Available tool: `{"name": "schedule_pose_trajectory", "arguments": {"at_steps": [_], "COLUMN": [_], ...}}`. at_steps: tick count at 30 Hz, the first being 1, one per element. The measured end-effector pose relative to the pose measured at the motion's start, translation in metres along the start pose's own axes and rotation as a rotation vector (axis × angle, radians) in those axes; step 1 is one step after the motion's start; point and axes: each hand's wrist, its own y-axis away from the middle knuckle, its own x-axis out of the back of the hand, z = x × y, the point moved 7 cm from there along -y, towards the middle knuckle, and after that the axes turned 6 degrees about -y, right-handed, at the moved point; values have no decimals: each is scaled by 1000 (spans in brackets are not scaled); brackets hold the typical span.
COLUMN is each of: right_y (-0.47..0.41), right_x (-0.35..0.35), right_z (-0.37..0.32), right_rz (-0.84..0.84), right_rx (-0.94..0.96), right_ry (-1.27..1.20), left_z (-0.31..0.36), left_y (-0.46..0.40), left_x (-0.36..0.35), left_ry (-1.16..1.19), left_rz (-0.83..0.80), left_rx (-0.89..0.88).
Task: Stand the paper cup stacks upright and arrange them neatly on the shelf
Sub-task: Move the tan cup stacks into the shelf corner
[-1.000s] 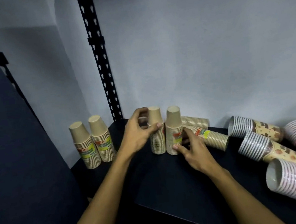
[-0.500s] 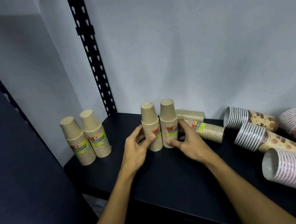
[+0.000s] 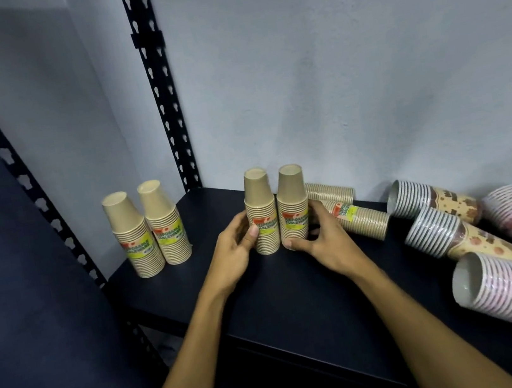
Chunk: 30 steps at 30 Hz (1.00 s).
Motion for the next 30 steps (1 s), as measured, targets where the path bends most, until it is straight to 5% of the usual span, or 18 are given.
{"name": "schedule_pose_trajectory", "arguments": {"at_steps": [5,11,30], "right_y": [-2,-4,-6], "right_x": [3,1,1], "right_z": [5,5,8], "right_rz": [-9,5,-50], "right_rx": [-10,5,4], "right_ry": [-15,-9,-56], "left_z": [-2,-2,3], "left_y": [0,0,3], "left_x": [-3,0,-3], "left_ry": [102,-38,-104], "left_rz": [1,101,51], "left_rx": [78,39,-27]}}
